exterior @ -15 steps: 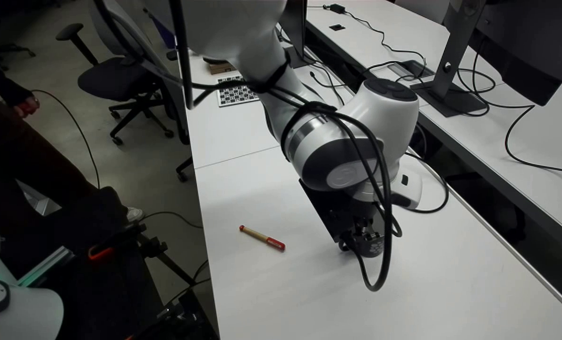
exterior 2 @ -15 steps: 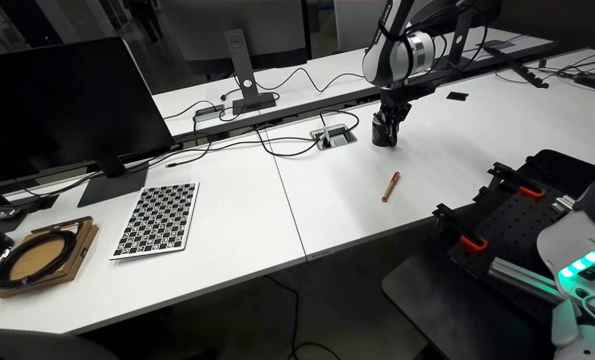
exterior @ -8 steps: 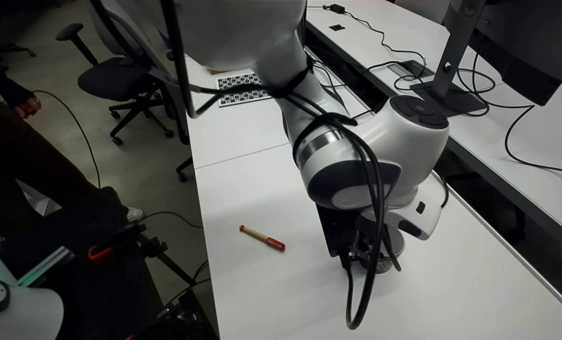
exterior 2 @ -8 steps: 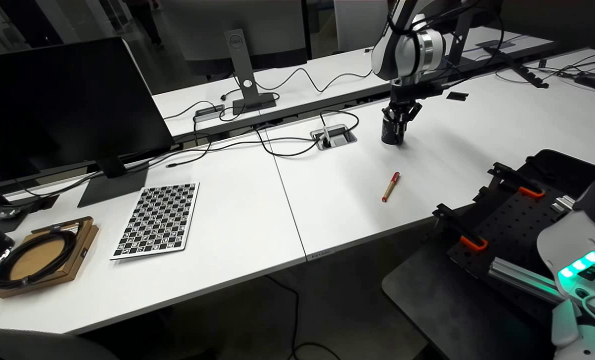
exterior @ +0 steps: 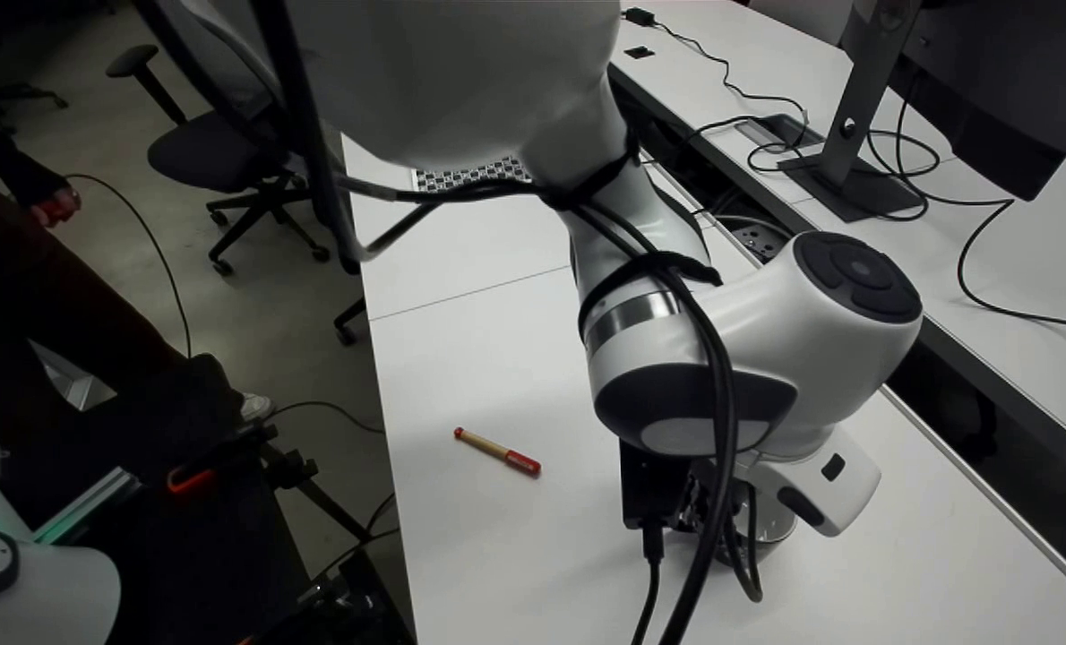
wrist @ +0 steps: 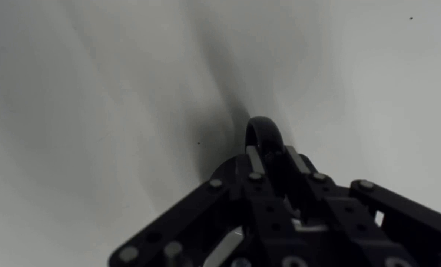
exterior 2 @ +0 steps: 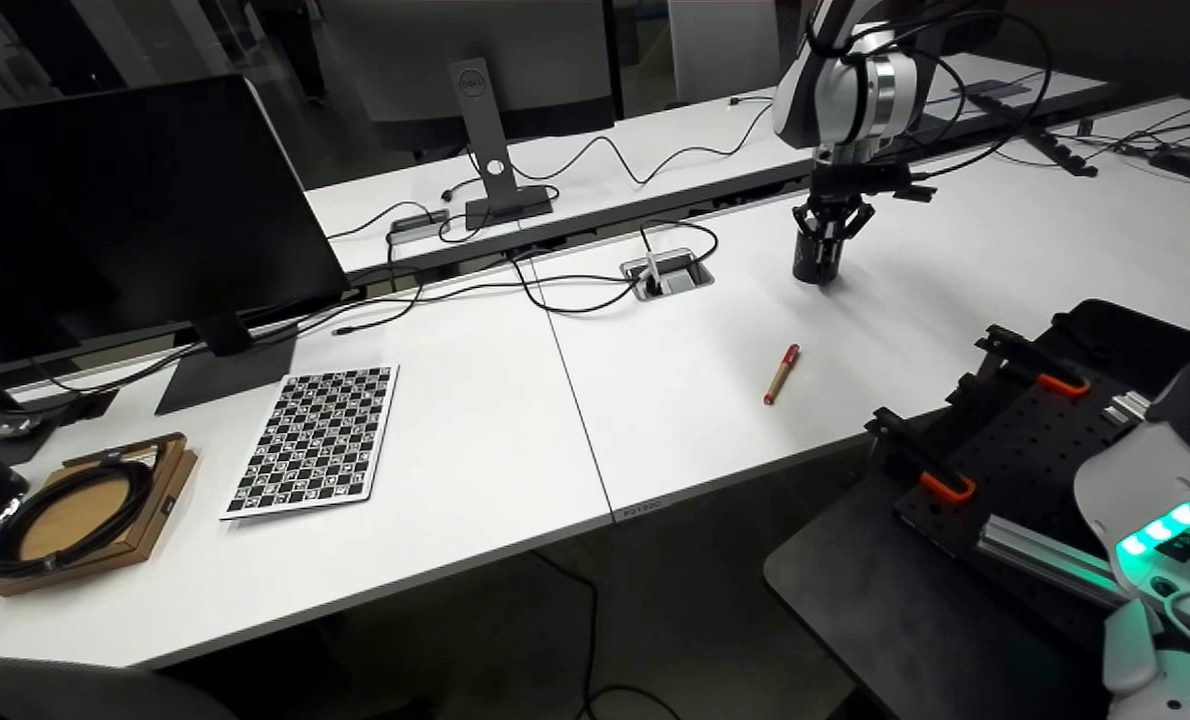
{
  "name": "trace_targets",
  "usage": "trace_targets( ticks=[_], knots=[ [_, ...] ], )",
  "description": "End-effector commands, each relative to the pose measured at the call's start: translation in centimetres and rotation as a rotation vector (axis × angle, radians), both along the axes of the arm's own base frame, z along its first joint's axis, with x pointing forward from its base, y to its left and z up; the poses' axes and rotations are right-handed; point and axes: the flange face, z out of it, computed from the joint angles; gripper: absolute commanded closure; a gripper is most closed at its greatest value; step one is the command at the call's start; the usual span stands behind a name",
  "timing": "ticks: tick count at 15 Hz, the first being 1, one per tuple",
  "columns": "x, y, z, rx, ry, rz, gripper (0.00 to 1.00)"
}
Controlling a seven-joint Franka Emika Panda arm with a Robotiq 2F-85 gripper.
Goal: Move the black mug from the left to the right
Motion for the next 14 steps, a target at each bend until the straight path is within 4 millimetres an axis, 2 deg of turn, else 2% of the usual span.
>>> trace_targets(
  ticks=[1, 9, 14],
  knots=[
    [-2.0, -2.5, -0.3, -0.021, 0.008, -0.065, 0.96],
    [-5.5, -7.2, 0.5, -0.075, 0.026, -0.143, 0.96],
    [-7.3, -8.9, 0.6, -0.092, 0.032, -0.18, 0.96]
  ],
)
